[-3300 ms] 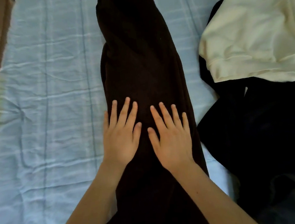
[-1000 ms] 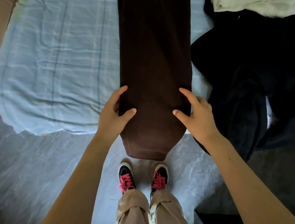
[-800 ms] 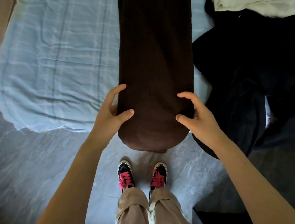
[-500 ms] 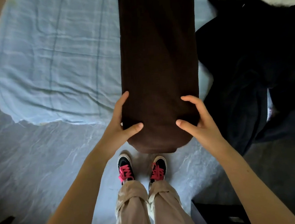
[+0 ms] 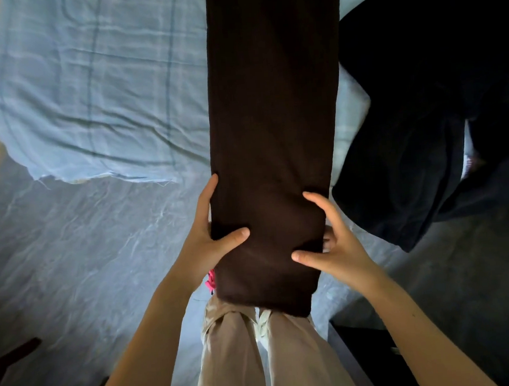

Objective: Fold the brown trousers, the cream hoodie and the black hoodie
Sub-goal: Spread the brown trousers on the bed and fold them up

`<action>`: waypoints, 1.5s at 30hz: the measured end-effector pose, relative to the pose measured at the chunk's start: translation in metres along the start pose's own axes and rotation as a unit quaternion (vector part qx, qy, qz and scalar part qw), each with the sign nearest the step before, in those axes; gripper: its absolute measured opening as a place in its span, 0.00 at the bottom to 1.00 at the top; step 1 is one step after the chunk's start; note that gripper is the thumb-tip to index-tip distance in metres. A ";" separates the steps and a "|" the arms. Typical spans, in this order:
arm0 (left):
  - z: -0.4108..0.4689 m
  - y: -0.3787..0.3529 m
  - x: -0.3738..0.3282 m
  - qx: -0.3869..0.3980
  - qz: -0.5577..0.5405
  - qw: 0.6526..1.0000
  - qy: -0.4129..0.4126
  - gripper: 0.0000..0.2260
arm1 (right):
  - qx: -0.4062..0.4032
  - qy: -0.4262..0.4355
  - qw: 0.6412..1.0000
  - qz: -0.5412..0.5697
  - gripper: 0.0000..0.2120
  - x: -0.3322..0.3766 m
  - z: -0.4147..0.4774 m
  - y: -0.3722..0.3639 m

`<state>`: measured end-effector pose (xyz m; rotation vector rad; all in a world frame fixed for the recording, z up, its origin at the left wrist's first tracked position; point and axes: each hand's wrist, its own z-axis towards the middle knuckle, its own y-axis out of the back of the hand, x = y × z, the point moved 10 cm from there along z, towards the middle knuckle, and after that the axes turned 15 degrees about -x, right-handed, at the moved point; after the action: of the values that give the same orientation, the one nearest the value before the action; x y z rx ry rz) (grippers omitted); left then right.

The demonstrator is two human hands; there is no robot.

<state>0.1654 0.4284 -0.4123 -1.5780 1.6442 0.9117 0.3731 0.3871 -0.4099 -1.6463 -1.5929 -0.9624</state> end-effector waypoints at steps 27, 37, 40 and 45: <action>-0.051 -0.001 -0.375 -0.020 -0.030 0.991 -0.126 0.31 | -0.090 0.218 0.971 -0.030 0.39 0.380 -0.058 0.038; 0.105 0.006 -0.457 0.043 0.037 0.985 -0.161 0.36 | -0.154 0.204 0.966 -0.038 0.40 0.459 0.082 0.023; 0.156 0.002 -0.479 0.055 0.043 0.985 -0.157 0.36 | -0.176 0.211 0.961 -0.045 0.39 0.485 0.128 0.024; 0.239 -0.021 -0.515 0.063 0.046 0.984 -0.162 0.36 | -0.208 0.218 0.951 -0.076 0.38 0.521 0.205 0.041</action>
<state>0.2074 0.9024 -0.1021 -1.2064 1.5187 1.0302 0.4255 0.8321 -0.0716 -1.4398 -1.2822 -1.7036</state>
